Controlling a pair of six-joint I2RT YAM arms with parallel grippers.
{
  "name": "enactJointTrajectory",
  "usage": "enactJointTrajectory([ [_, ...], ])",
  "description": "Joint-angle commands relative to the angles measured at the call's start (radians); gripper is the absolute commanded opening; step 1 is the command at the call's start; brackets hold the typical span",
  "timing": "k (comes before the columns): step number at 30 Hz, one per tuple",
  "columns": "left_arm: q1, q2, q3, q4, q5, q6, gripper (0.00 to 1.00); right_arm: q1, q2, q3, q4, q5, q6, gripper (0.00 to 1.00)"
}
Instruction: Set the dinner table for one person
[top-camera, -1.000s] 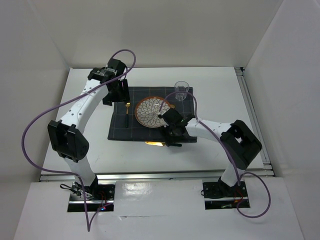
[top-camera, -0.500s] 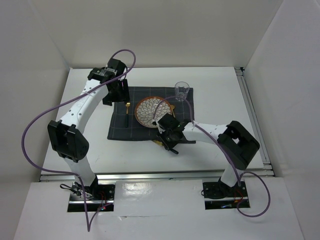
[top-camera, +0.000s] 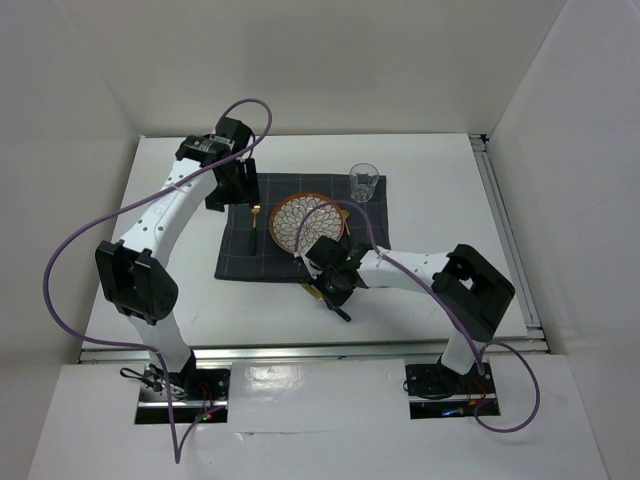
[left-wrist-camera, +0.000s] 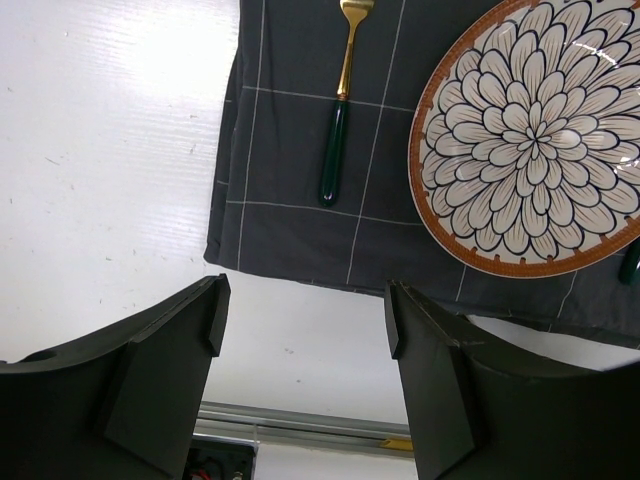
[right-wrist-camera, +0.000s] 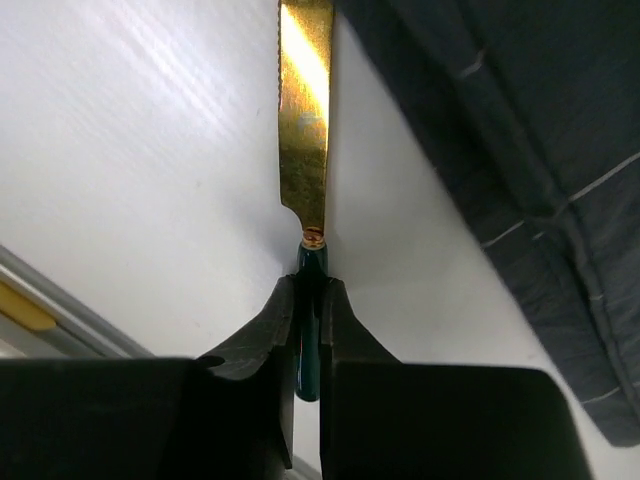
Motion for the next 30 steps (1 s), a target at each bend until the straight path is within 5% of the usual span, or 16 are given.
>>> enactJointTrajectory([
  [1,-0.003,-0.043,0.021,-0.01,-0.006,-0.015,0.8,0.04,-0.014,0.041,-0.136,-0.016,-0.02,0.0],
  [12,-0.003,-0.034,0.042,-0.01,0.003,-0.015,0.8,0.028,-0.242,0.117,-0.276,0.107,0.072,0.0],
  [17,-0.003,-0.034,0.052,-0.01,0.003,-0.015,0.8,-0.157,-0.368,0.079,-0.199,0.17,0.172,0.0],
  [26,-0.003,-0.034,0.052,-0.01,0.003,-0.024,0.8,-0.452,-0.198,0.113,-0.029,0.139,0.319,0.0],
  [30,-0.003,-0.034,0.041,-0.01,-0.006,-0.024,0.8,-0.471,-0.068,0.177,0.026,0.162,0.319,0.0],
])
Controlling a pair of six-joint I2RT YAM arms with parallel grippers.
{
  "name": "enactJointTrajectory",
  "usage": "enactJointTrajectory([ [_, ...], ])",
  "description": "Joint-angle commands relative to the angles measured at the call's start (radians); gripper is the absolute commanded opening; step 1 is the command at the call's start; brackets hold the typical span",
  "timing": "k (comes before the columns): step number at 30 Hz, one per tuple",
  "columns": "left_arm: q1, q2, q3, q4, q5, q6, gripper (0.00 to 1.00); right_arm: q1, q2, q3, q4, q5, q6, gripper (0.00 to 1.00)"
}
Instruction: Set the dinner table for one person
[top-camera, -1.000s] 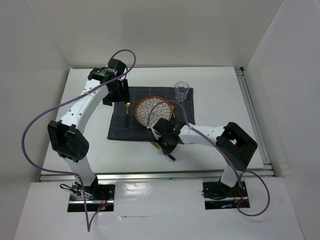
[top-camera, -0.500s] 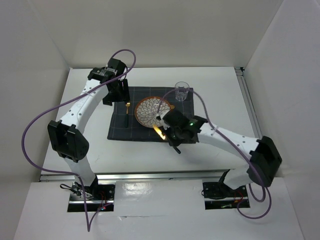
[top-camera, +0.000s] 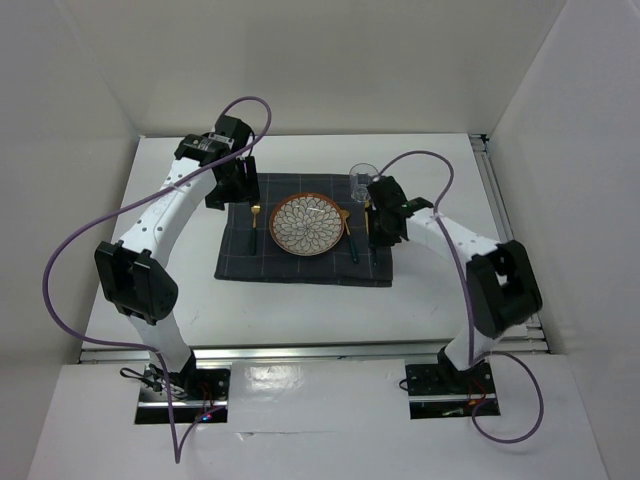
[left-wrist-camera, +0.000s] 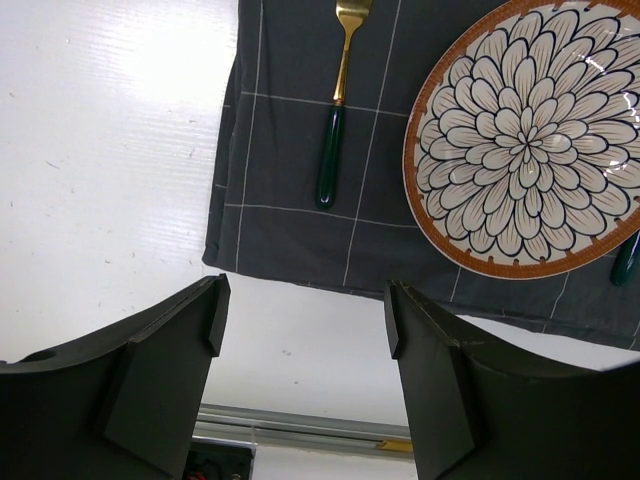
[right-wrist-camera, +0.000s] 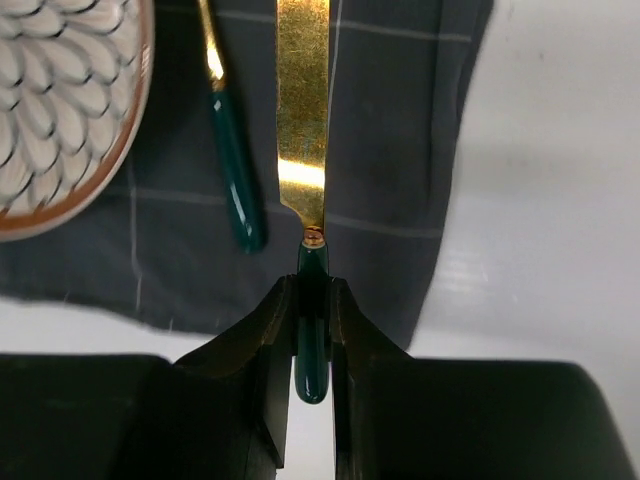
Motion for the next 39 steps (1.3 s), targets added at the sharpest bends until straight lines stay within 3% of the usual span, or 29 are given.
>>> enactJointTrajectory([
  [1,-0.003,-0.034,0.025,-0.007,-0.007,-0.023,0.8,-0.008,0.087,0.09,0.118,0.016,0.031,0.0],
  [7,-0.003,-0.034,0.003,-0.007,-0.007,-0.023,0.8,-0.045,0.217,0.138,0.136,0.025,0.061,0.0],
  [8,-0.003,-0.034,0.003,-0.007,-0.007,-0.023,0.8,-0.054,0.228,0.149,0.136,0.014,0.07,0.05],
  [14,-0.003,-0.034,0.003,-0.007,-0.007,-0.023,0.8,-0.054,0.242,0.169,0.126,-0.013,0.071,0.58],
  [17,-0.003,-0.034,0.013,-0.007,-0.007,-0.023,0.8,-0.054,0.196,0.169,0.097,-0.004,0.071,0.64],
  [20,-0.003,-0.043,0.022,-0.007,-0.007,-0.023,0.8,-0.063,0.118,0.169,0.055,0.025,0.08,0.81],
  [21,-0.003,-0.043,0.031,-0.007,-0.007,-0.023,0.8,-0.077,0.095,0.169,0.041,0.045,0.098,0.95],
  [22,-0.003,-0.043,0.031,-0.007,-0.007,-0.023,0.8,-0.102,0.044,0.169,0.014,0.078,0.109,1.0],
  [29,-0.003,-0.135,0.005,0.056,0.05,-0.014,0.8,-0.264,-0.152,0.106,-0.11,0.287,0.268,1.0],
  [39,-0.003,-0.252,-0.078,0.158,0.075,-0.004,0.82,-0.379,-0.292,0.031,-0.144,0.298,0.311,1.0],
])
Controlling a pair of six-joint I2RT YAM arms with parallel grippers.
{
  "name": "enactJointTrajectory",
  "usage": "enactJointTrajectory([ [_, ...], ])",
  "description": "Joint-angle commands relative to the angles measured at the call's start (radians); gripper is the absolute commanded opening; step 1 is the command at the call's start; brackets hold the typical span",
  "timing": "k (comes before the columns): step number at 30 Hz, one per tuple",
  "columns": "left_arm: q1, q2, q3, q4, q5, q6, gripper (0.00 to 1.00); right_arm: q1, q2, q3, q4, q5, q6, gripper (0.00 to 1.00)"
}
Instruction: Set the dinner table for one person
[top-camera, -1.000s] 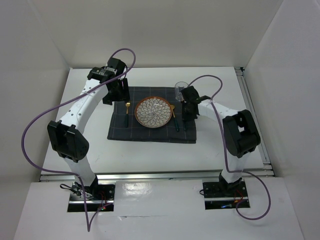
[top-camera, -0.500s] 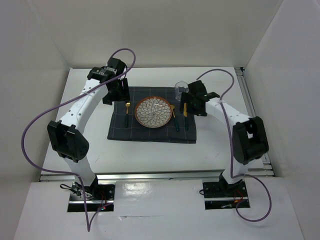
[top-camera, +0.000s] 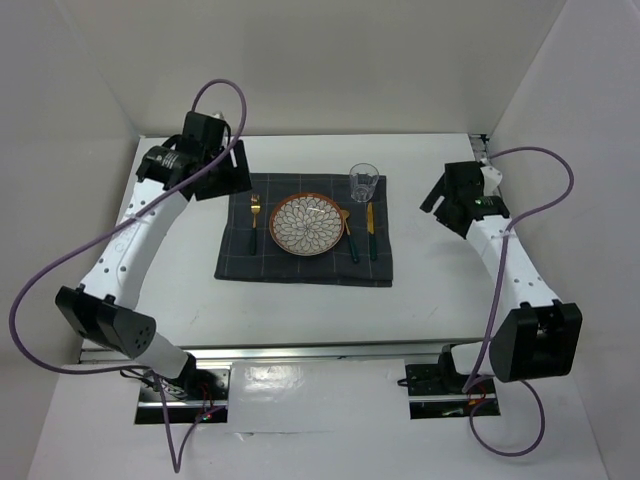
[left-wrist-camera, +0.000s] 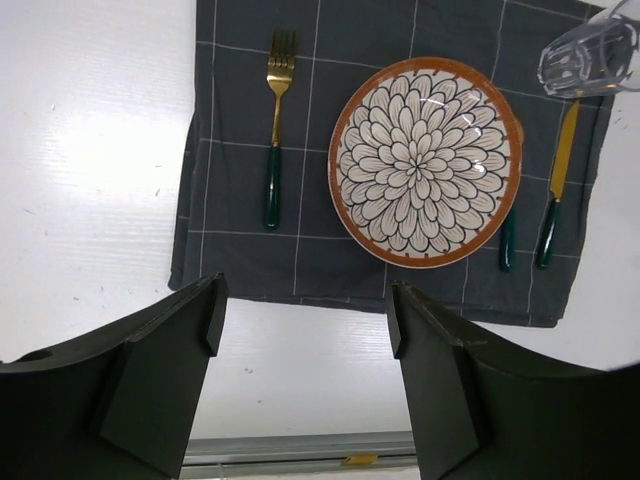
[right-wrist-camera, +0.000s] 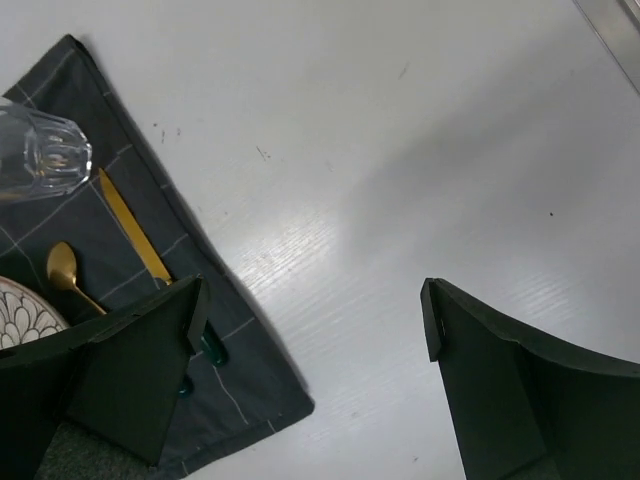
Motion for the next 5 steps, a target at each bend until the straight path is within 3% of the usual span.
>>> enactJointTrajectory([
  [1,-0.003,-0.033,-0.013,0.04,0.01,-0.006,0.83,-0.02,-0.056,-0.02,-0.031,0.031,0.026,1.0],
  [5,-0.003,-0.055,-0.013,0.053,0.019,-0.006,0.86,-0.03,-0.092,-0.059,0.0,-0.006,-0.007,1.0],
])
